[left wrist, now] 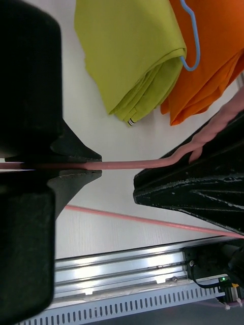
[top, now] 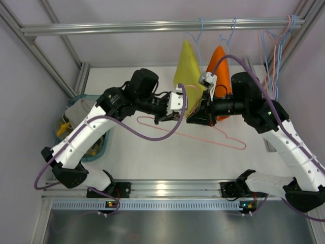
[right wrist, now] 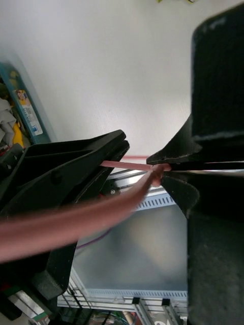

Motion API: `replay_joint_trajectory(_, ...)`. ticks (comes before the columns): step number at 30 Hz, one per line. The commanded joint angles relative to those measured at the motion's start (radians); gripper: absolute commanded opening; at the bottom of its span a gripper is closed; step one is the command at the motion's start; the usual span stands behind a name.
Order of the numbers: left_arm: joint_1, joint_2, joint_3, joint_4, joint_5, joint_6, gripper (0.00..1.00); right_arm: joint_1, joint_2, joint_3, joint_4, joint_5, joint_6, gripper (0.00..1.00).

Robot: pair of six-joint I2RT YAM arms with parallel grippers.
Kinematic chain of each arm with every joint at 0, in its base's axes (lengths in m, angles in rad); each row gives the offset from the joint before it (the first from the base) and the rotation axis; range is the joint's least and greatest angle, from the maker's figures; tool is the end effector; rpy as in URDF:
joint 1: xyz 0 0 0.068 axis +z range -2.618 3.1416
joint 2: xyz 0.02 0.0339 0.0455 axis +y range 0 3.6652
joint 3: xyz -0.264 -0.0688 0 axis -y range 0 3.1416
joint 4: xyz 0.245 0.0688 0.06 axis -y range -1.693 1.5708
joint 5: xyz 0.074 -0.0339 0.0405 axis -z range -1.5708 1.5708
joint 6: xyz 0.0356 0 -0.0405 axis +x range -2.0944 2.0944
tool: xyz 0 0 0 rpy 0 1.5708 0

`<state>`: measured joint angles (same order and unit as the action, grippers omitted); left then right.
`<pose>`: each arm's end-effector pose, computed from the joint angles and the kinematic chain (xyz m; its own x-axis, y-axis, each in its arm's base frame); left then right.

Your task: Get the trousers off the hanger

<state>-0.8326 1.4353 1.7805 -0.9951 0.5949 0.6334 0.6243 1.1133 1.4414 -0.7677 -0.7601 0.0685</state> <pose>0.1716 -0.2183 0.4518 0.2121 0.4953 -0.8424 0.9768 -0.0817 0.1979 0.1530 0.1405 0.4436 -0.4081 -0.2329 -0.8827 -0.9037 0.2401 0.3545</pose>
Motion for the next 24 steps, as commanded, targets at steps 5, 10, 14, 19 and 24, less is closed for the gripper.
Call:
replay_joint_trajectory(5, 0.003, -0.104, -0.102, 0.113, -0.055, -0.106, 0.0, 0.011, -0.047, 0.007, -0.025, 0.041, -0.058, 0.41)
replay_joint_trajectory(10, 0.029, -0.145, -0.144, 0.113, -0.046, -0.09, 0.0, -0.024, -0.073, 0.042, -0.242, 0.093, -0.189, 0.77)
replay_joint_trajectory(14, 0.055, -0.171, -0.167, 0.112, 0.043, -0.089, 0.0, -0.038, -0.067, 0.082, -0.422, 0.093, -0.301, 0.9)
replay_joint_trajectory(19, 0.145, -0.187, -0.196, 0.113, 0.222, -0.083, 0.0, -0.066, -0.07, 0.089, -0.559, 0.022, -0.417, 0.87)
replay_joint_trajectory(24, 0.179, -0.191, -0.211, 0.113, 0.238, -0.067, 0.0, -0.071, -0.069, 0.088, -0.579, 0.038, -0.42, 0.62)
